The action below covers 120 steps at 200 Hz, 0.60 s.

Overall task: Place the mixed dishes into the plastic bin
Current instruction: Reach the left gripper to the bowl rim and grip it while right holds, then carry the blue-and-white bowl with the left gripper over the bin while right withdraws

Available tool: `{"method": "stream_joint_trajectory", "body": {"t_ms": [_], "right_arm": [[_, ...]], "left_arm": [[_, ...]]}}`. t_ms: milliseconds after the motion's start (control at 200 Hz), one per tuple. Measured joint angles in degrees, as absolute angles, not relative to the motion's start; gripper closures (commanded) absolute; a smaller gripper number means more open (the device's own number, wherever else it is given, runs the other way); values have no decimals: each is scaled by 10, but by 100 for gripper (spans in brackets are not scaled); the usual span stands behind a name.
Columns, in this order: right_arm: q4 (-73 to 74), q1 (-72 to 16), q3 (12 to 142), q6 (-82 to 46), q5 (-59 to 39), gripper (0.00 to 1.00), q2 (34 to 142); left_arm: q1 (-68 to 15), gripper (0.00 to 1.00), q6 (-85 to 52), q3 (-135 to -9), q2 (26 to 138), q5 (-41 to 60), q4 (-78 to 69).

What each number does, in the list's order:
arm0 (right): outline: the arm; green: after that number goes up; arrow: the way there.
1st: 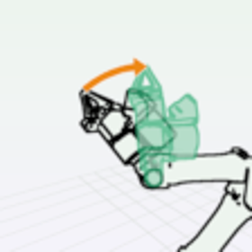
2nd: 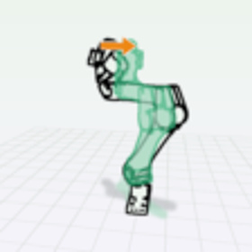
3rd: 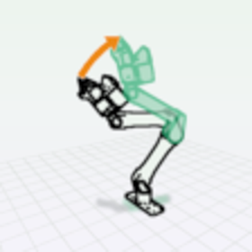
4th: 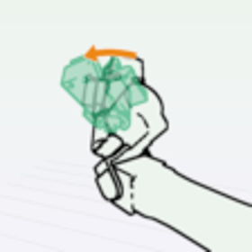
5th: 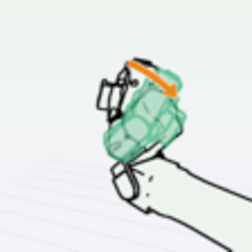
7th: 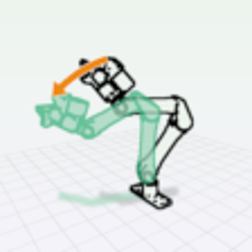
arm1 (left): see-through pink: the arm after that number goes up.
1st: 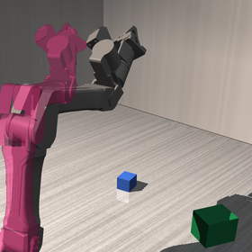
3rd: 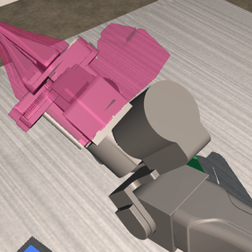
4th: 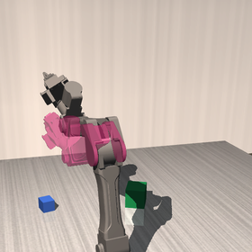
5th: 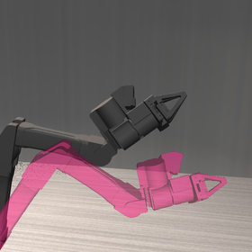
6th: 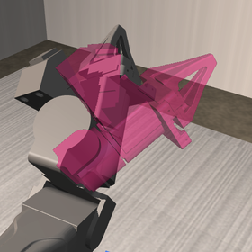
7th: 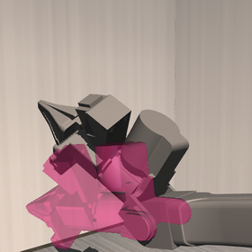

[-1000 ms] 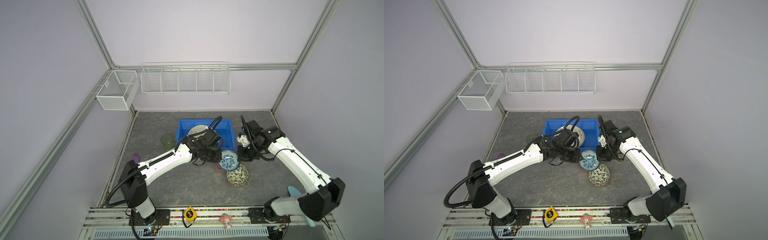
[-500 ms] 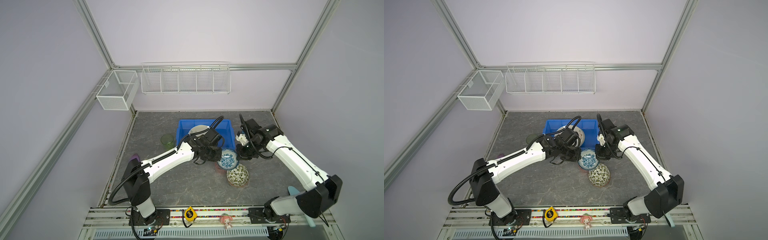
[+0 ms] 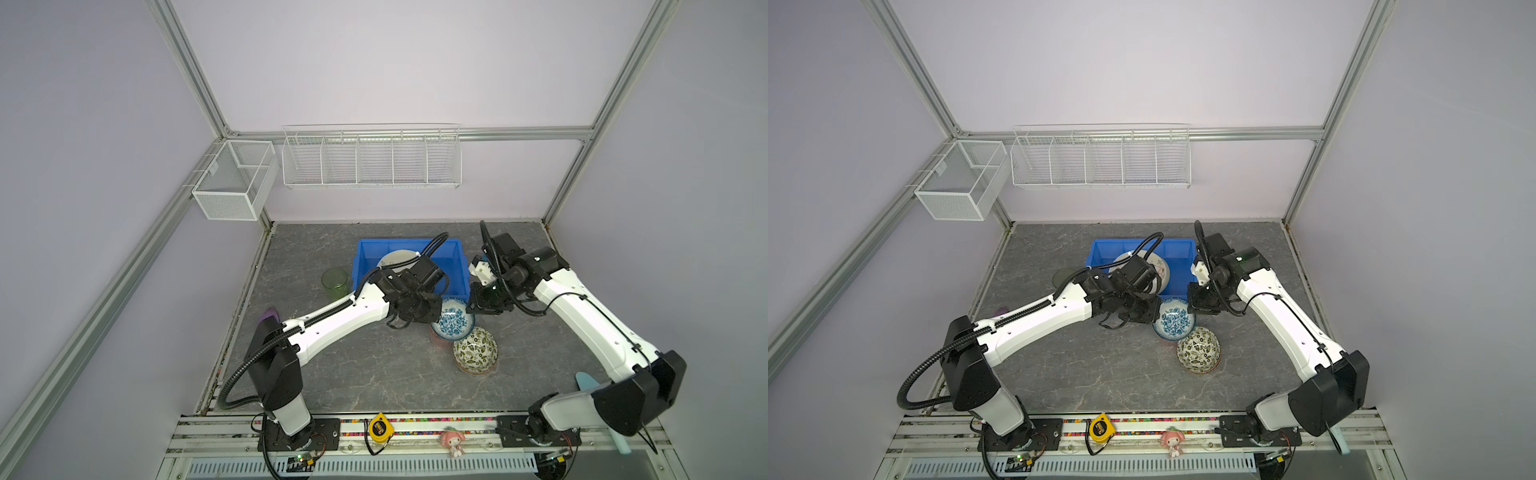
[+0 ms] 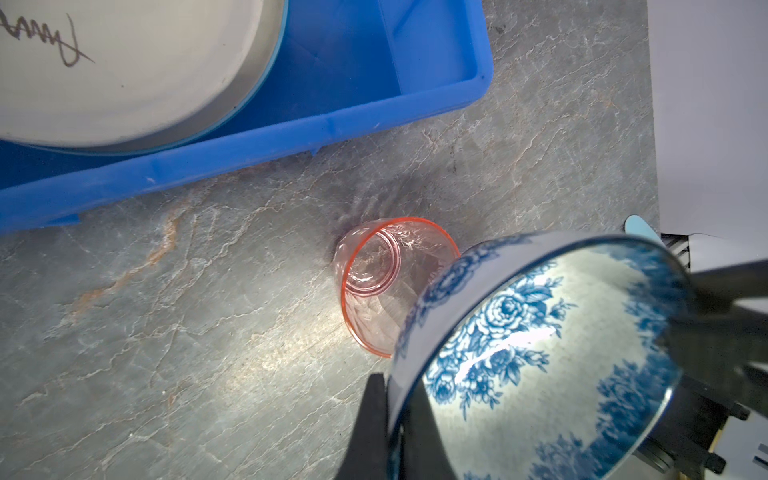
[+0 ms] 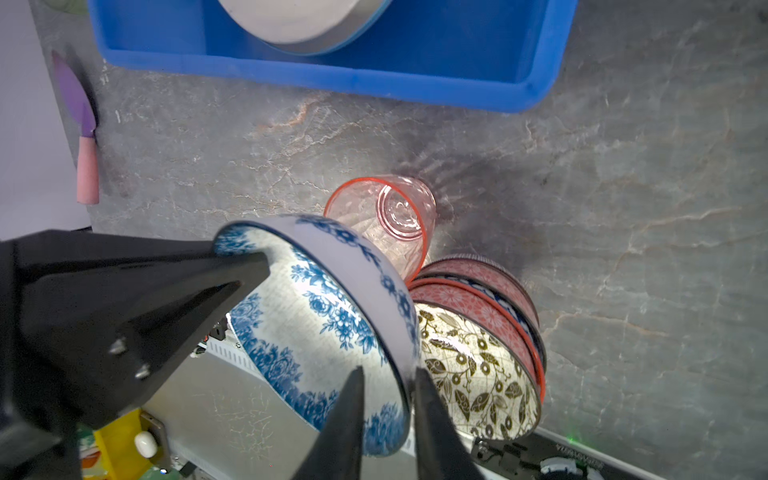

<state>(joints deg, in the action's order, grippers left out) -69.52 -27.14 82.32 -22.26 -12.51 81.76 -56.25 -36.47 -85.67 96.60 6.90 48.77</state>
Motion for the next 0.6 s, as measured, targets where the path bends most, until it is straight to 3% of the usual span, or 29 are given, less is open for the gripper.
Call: {"method": "stream_joint_trajectory", "body": {"t_ms": [430,600], "right_arm": [[-676,-237,830,-222,-139,48,803],[-670,-201,830,-213,-158,22,778]], "left_arm": [[-510,100,-346,-903,968,73,543],[-467,100,-322,-948,970,61,579]]}}
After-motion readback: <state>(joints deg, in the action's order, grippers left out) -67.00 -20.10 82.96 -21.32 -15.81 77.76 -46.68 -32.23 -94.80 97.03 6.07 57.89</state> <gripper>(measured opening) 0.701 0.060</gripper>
